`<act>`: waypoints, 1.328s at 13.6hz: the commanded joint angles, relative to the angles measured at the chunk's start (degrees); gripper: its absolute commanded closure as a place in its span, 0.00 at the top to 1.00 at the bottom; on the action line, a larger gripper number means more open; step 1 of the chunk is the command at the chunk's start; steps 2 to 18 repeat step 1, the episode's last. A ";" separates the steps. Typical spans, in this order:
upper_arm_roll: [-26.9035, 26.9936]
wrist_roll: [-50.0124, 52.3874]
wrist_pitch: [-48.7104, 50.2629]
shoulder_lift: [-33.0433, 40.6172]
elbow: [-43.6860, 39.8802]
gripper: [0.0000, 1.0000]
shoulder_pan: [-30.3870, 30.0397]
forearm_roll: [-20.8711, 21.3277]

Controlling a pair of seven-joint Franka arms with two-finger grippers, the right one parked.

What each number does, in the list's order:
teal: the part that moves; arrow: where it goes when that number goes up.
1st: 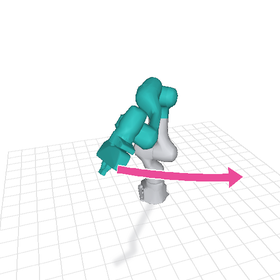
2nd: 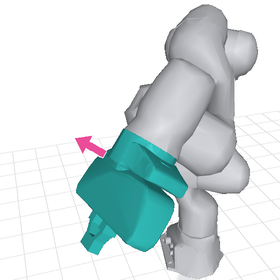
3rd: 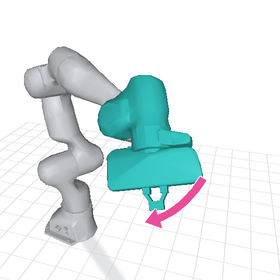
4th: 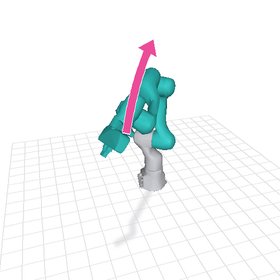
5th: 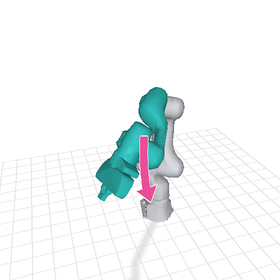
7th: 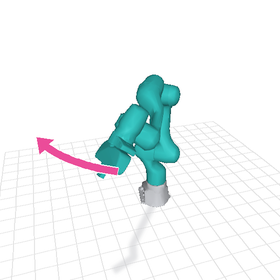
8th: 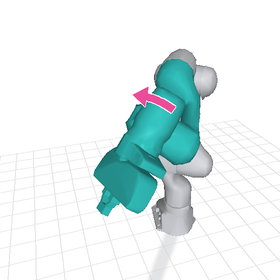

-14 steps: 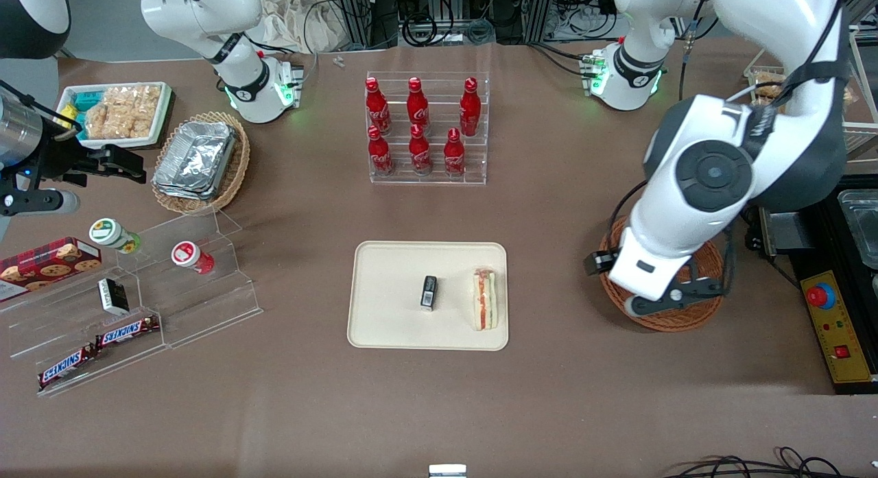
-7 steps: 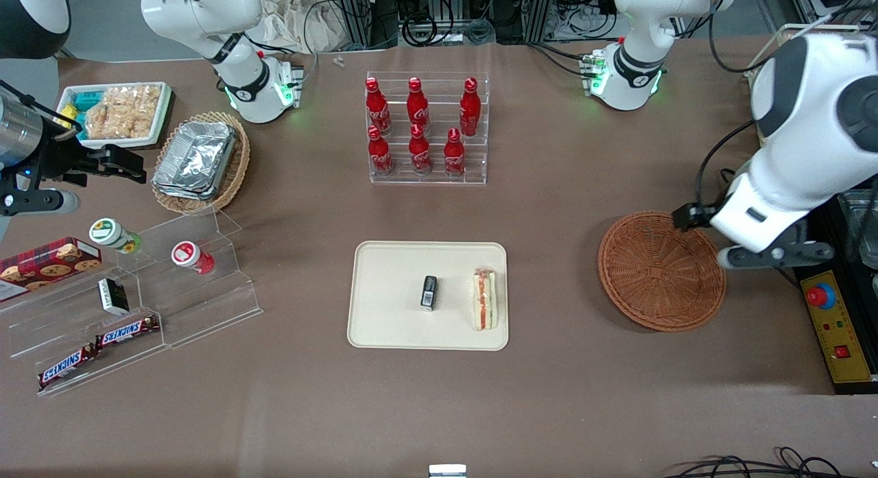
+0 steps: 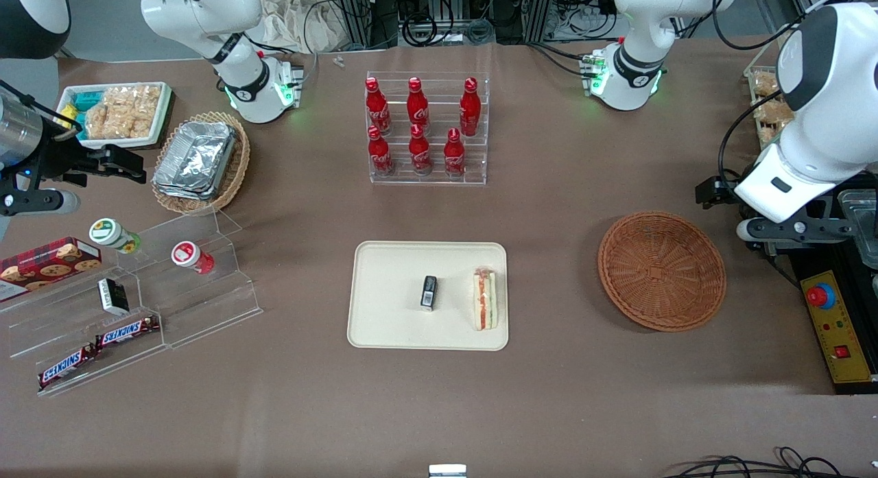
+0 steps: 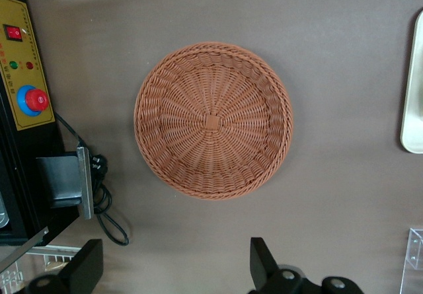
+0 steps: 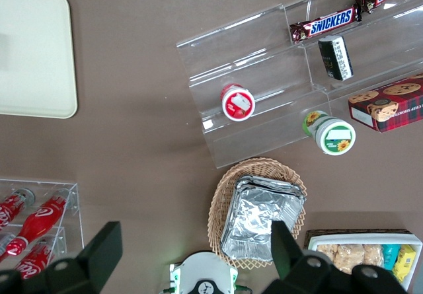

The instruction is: Place sandwich from basket to tray

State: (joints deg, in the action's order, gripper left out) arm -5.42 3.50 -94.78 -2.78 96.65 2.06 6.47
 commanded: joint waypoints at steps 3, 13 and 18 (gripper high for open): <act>-0.20 -1.39 2.14 -1.43 -3.39 1.00 -0.30 -0.23; -0.20 -1.39 2.14 -1.43 -3.39 1.00 -0.30 -0.23; -0.20 -1.39 2.14 -1.43 -3.39 1.00 -0.30 -0.23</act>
